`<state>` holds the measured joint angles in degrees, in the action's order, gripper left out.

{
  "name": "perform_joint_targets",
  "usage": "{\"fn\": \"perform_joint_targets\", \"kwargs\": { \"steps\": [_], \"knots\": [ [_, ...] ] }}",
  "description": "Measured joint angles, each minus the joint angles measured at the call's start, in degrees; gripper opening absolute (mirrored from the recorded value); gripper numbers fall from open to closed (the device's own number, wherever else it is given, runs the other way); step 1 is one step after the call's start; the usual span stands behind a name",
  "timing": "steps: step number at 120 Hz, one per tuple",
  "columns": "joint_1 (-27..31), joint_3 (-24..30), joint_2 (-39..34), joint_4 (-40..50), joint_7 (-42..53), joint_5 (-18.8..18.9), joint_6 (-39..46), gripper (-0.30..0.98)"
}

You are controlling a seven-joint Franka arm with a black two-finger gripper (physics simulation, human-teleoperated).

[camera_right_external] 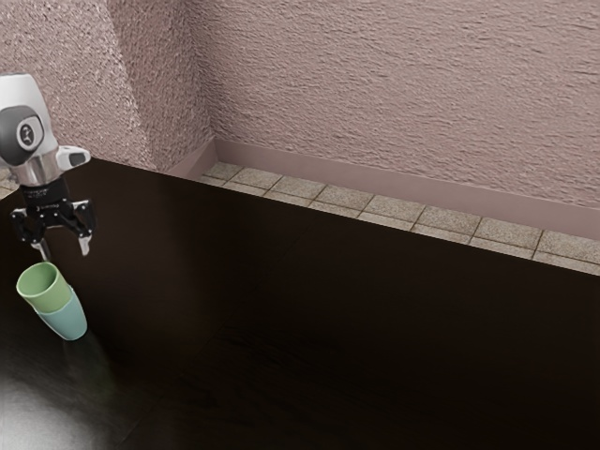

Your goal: Place the right cup onto the left cup

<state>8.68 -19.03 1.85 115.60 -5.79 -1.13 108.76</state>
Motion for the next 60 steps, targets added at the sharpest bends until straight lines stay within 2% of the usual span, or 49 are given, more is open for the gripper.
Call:
{"fn": "perform_joint_targets", "kwargs": {
  "steps": [25, 42, 49, 60],
  "knots": [
    [0.1, 0.6, -2.6, -0.4, 0.2, -0.3, -1.6, 0.62],
    [-1.9, 0.2, -4.3, -1.1, 0.9, -0.3, -3.1, 0.65],
    [-5.2, -0.2, -5.0, -1.8, 1.4, -0.2, -3.9, 0.66],
    [-15.2, -1.8, -5.8, -3.1, 2.5, 0.0, -5.0, 0.67]
  ]
}}
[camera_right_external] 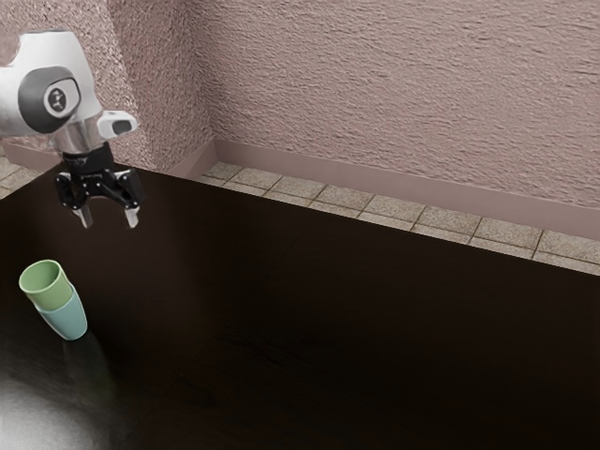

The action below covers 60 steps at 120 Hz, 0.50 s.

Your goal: Place the right cup onto the left cup

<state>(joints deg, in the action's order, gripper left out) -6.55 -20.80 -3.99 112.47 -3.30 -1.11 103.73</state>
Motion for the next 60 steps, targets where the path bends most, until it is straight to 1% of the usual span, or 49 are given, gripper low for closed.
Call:
{"fn": "perform_joint_targets", "kwargs": {
  "steps": [7, 15, 36, 60],
  "knots": [
    [-6.2, -0.9, -0.2, -1.0, 0.7, 0.2, -0.7, 0.67],
    [-10.3, -1.3, -0.3, -1.6, 1.4, 0.4, -1.4, 0.68],
    [-14.6, -0.9, -0.3, -3.9, 2.9, 0.8, -2.8, 0.68],
    [-20.6, -2.4, 0.0, -6.6, 4.2, 2.1, -4.2, 0.68]
  ]
}}
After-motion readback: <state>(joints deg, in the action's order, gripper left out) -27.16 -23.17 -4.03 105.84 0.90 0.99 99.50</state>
